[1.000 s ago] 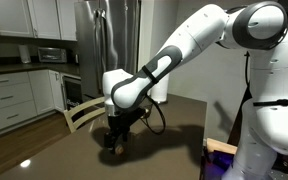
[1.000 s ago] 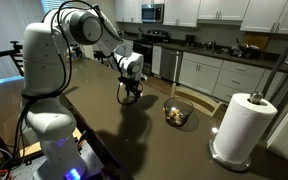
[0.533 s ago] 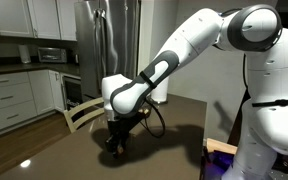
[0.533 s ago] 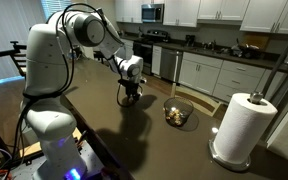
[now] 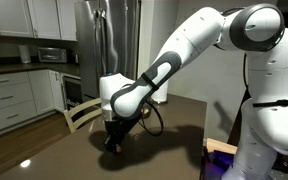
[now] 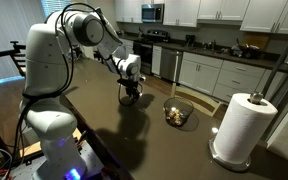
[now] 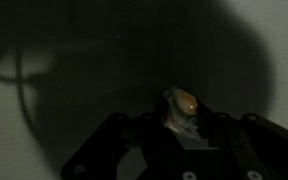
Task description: Put the small packet inside the basket
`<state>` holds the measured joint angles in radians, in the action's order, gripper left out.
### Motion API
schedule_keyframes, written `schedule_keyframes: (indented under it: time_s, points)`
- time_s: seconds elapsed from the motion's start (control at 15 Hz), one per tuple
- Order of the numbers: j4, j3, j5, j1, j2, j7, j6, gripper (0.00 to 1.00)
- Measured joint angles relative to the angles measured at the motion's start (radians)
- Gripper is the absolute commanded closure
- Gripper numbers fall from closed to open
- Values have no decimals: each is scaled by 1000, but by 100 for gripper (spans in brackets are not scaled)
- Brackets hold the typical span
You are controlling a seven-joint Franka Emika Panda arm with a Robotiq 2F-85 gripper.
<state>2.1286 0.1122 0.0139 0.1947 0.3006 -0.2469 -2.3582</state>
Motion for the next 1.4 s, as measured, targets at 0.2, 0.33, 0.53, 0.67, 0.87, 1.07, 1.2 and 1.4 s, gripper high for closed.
schedule_keyframes:
  time_s: [0.2,0.33,0.53,0.67,0.87,1.07,1.2,1.4]
  points:
    - [1,-28,52,2,-36,-22,-2,94]
    - [3,-49,57,-2,-88,-24,-2,94]
    - [15,-63,57,-19,-188,-35,1,94]
    - [26,-69,64,-33,-253,-64,1,94]
    - [49,-80,89,-67,-330,-145,1,94]
    - [73,-88,114,-118,-380,-232,1,94]
    - [85,-96,115,-156,-400,-271,2,94]
    - [89,-120,112,-209,-413,-309,7,94]
